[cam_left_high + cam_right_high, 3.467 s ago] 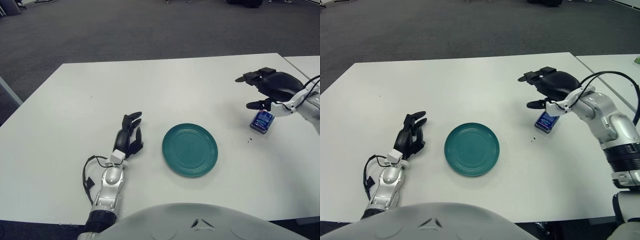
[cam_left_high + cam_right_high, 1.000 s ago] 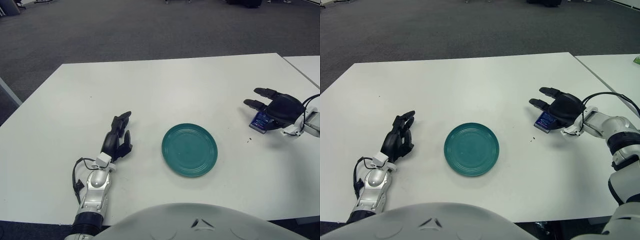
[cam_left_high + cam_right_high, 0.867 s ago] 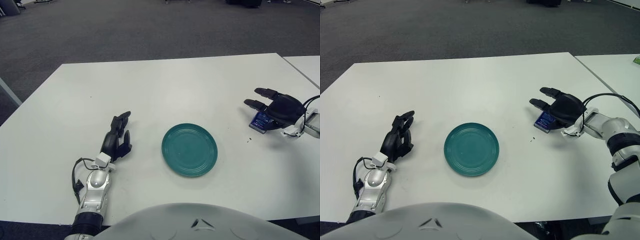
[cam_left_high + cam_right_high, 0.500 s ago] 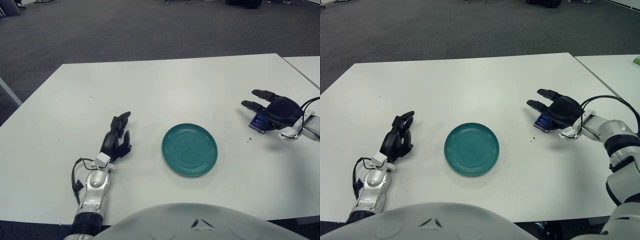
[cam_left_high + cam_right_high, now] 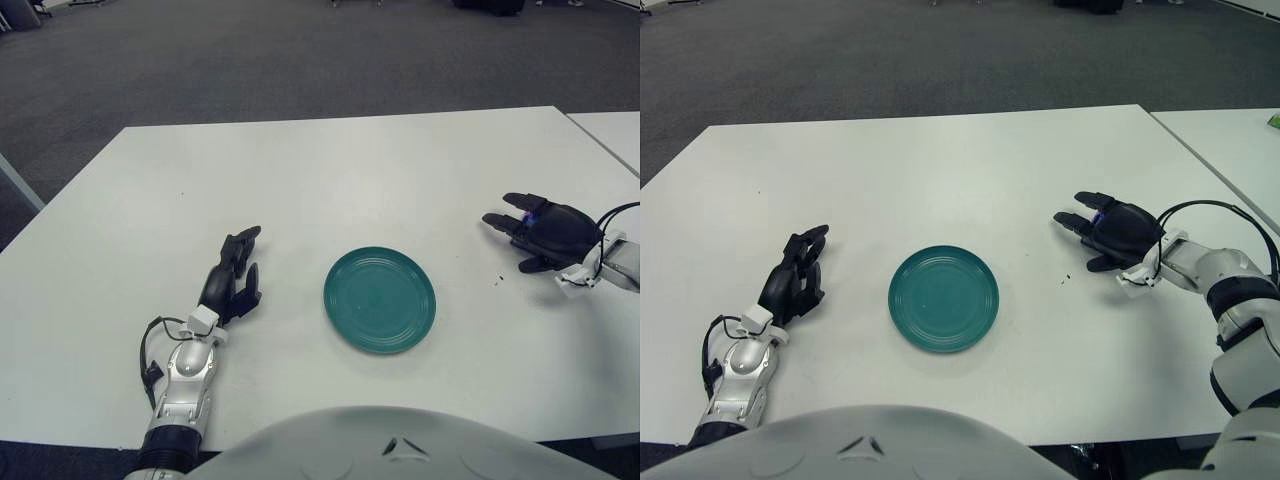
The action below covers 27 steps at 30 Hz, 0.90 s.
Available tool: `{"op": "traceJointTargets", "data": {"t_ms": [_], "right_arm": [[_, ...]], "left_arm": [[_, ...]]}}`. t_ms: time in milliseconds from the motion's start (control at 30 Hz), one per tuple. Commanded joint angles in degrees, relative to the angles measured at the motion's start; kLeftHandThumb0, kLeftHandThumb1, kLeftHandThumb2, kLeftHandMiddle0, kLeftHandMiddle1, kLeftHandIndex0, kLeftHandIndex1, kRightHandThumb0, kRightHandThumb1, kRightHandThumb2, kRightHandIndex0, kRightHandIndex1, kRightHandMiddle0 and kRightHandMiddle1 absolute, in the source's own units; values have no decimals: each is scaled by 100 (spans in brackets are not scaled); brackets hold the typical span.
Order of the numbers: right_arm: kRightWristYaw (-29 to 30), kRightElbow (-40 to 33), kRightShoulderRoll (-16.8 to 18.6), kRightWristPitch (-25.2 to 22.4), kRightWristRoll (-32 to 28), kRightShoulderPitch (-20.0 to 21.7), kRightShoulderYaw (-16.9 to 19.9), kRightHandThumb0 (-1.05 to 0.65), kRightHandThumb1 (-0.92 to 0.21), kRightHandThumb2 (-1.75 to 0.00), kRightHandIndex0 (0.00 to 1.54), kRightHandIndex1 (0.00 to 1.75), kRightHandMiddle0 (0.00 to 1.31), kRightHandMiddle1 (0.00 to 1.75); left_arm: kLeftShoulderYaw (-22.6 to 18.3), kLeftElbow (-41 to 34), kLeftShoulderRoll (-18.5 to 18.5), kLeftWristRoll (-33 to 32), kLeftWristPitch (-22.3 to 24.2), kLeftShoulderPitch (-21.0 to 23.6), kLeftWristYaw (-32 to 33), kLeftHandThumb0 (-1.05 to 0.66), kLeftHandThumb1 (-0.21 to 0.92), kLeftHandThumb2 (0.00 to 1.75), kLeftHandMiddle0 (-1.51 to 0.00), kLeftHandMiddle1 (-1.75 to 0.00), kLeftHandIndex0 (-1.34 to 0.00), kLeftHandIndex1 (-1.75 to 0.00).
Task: Put the gum into the plate.
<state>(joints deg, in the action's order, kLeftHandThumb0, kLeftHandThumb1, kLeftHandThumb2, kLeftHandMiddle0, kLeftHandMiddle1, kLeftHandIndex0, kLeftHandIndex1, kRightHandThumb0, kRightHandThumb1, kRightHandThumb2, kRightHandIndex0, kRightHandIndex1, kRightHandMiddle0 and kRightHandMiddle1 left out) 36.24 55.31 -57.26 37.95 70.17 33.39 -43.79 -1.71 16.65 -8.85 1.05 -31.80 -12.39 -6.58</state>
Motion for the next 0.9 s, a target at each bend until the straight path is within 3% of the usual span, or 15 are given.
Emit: {"op": "traceJointTargets", "data": {"t_ms": [0,867], "right_arm": [[-103,22,154,-24,11,-195,-109,-88,-92,-32,12,0,0,15],[-164,-14,235,-122,-121,-219,-149,-90,-92,-23,11,0,0,13]], "left_arm": [[-43,106,-38,79,-35,-53,57,-86,92,87,-21,-5,0,-70],[-121,329,-86,-287,26,98,-281,-88,92,84,-22,-3,0,-69]]}}
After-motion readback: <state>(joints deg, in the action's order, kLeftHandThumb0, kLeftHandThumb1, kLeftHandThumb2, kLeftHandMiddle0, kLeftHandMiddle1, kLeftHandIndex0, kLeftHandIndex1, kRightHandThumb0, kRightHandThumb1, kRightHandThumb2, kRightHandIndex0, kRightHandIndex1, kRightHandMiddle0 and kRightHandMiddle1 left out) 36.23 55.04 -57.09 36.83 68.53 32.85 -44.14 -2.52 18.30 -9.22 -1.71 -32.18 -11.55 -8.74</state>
